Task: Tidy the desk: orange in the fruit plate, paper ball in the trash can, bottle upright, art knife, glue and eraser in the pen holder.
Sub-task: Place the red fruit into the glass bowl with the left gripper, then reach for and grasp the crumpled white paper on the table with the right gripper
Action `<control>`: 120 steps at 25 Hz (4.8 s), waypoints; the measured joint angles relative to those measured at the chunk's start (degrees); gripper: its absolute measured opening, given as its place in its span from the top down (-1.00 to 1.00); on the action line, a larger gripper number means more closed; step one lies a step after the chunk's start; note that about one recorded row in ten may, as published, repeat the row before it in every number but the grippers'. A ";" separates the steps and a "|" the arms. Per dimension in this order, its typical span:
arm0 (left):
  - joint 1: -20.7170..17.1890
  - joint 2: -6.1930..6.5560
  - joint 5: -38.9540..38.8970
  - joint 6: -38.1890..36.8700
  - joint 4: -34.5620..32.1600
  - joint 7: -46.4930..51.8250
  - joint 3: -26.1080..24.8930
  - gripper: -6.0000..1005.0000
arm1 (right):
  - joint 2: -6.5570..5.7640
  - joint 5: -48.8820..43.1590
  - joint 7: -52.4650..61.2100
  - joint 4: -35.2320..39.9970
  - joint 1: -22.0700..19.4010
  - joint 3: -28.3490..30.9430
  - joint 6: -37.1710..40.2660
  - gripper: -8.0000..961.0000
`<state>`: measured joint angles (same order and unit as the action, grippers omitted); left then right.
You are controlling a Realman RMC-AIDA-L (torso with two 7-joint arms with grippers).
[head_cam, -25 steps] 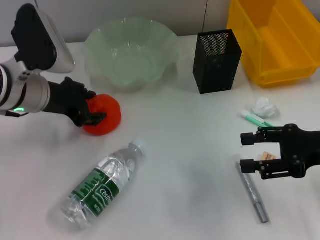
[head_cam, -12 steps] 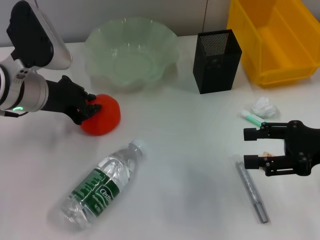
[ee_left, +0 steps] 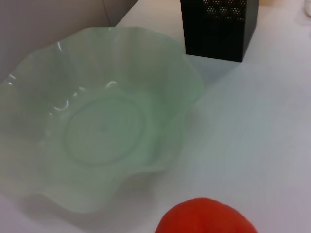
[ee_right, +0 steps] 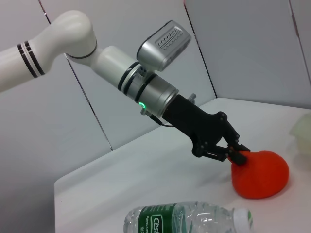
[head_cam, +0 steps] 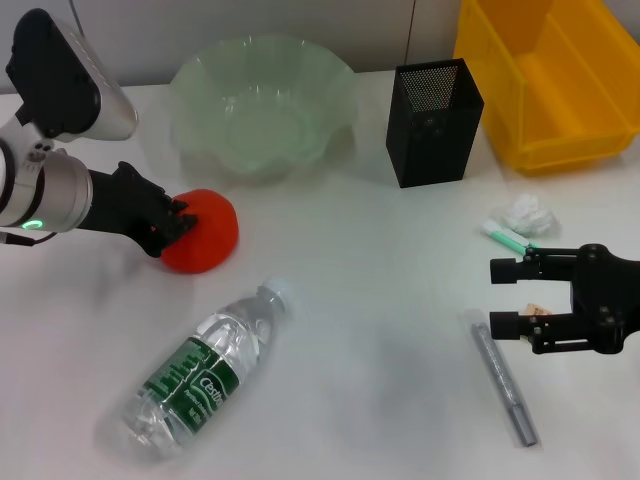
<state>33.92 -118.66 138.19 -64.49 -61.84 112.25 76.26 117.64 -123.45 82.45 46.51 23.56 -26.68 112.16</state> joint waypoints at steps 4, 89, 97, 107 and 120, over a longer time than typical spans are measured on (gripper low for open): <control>-0.92 0.01 -0.06 -2.76 -4.00 1.45 -0.12 0.70 | 0.09 0.00 0.01 -0.02 -0.13 0.37 -0.03 -0.59; 8.24 -0.52 -13.59 61.09 17.10 7.63 24.45 0.25 | 0.75 -0.75 -2.02 -4.94 -2.02 -0.22 -2.04 -0.59; 4.64 -0.07 -13.61 54.17 9.80 10.20 23.81 0.02 | 0.74 -0.75 -1.26 -4.70 -2.12 -0.05 -2.06 -0.59; -1.58 0.19 -13.02 28.30 -7.12 9.33 17.27 0.04 | 1.33 -0.86 16.40 8.20 -1.57 -2.40 -1.58 -0.59; -4.94 0.24 -13.94 -0.22 -15.11 6.80 3.90 0.11 | 1.64 -6.60 50.50 42.41 -0.41 -11.58 1.84 -0.59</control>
<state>28.97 -118.42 124.25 -64.71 -76.96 119.05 80.17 119.28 -130.04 132.95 88.92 23.16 -38.26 114.00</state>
